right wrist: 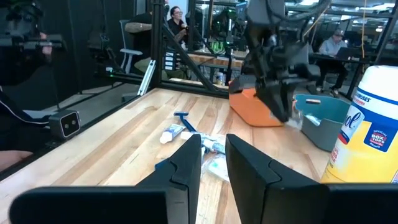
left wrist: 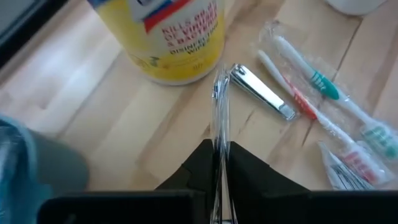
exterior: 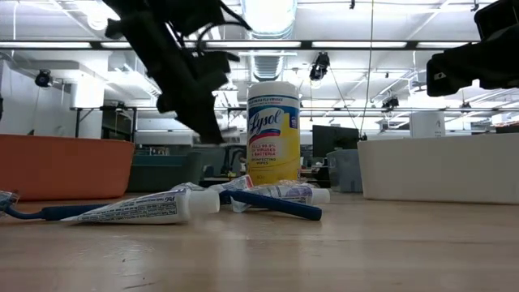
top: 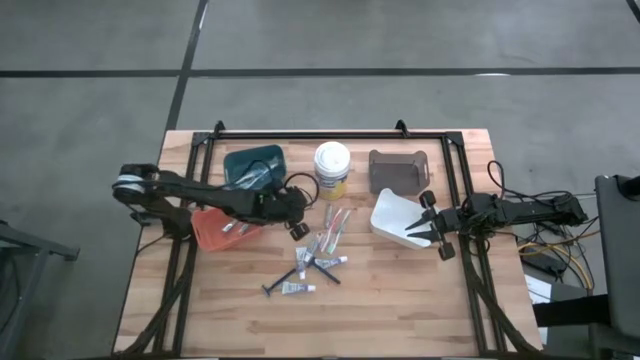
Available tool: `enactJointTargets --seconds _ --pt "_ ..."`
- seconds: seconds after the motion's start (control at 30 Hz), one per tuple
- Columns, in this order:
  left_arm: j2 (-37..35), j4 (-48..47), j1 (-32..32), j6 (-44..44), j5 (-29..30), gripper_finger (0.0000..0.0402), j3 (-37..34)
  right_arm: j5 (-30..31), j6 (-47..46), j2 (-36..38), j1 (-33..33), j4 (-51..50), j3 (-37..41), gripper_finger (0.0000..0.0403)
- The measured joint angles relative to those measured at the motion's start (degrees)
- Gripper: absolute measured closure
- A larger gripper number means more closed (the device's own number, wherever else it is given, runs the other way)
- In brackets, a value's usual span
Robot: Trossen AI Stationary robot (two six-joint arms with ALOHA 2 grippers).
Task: Pick & Place Travel size toiletries
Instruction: Put the left nail cutter into the orange bin
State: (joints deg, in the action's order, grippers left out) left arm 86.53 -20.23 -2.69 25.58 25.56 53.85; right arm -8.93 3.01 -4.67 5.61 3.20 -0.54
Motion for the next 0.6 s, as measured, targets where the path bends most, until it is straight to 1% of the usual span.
enactJointTargets --seconds 0.3,0.6 --pt "-8.33 -6.14 -2.58 2.43 5.40 0.0360 -0.85 0.01 0.00 0.00 -0.01 -0.02 -0.01 0.0321" --pt "-14.38 -12.33 -5.49 5.82 10.84 0.0359 -0.98 0.01 0.00 -0.03 -0.02 0.03 -0.01 0.0334"
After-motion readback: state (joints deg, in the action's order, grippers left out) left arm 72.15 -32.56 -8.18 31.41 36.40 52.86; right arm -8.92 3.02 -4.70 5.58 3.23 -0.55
